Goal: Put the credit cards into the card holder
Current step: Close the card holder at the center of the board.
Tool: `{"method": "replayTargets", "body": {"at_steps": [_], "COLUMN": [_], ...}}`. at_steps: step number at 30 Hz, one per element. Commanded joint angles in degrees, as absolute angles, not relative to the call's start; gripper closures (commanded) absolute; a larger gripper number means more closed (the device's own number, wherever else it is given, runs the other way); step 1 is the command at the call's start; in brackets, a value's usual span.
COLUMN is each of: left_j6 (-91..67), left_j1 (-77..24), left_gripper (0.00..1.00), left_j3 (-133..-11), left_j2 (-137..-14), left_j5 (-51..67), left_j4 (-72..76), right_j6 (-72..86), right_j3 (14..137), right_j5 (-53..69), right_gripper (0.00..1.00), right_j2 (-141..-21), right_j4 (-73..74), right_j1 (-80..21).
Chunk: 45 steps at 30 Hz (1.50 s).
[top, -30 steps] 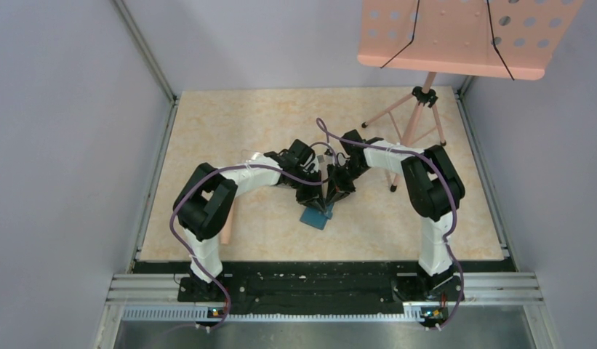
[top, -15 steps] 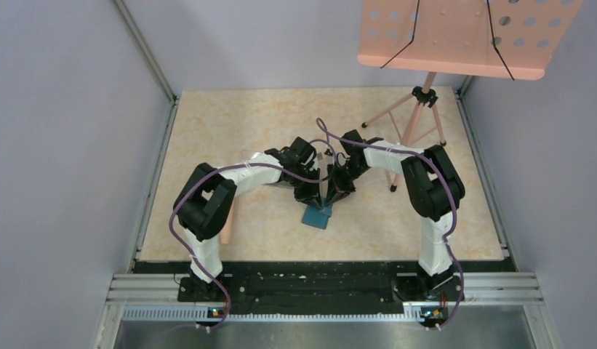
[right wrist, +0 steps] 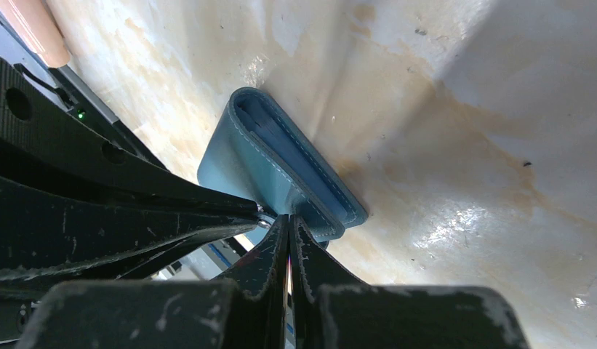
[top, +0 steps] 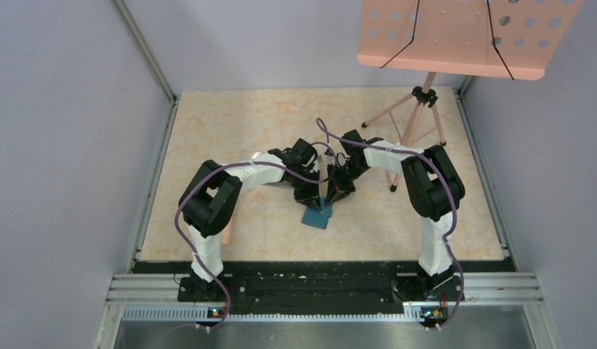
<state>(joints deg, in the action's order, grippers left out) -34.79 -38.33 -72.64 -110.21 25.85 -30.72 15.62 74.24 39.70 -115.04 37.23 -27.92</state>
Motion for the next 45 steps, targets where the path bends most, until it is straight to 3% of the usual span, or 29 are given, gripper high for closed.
{"method": "replayTargets", "body": {"at_steps": [1,20,45], "left_j6": [-34.2,-34.5,-34.4], "left_j1": [-38.4,-38.3,-38.3], "left_gripper": [1.0,1.0,1.0], "left_j3": [-74.1,-72.5,-71.4], "left_j2": [-110.3,-105.2,-107.9], "left_j5": [24.3,19.8,21.9], "left_j4": [-30.7,-29.3,-30.4], "right_j6": [15.1,15.4,14.9], "right_j3": [73.6,73.3,73.7], "right_j5": [39.2,38.0,37.8], "right_gripper": [1.0,1.0,1.0], "right_j2": [-115.2,-115.7,-115.9], "right_j4": [36.2,36.3,37.1], "right_j1": [-28.4,-28.4,-28.4]}}
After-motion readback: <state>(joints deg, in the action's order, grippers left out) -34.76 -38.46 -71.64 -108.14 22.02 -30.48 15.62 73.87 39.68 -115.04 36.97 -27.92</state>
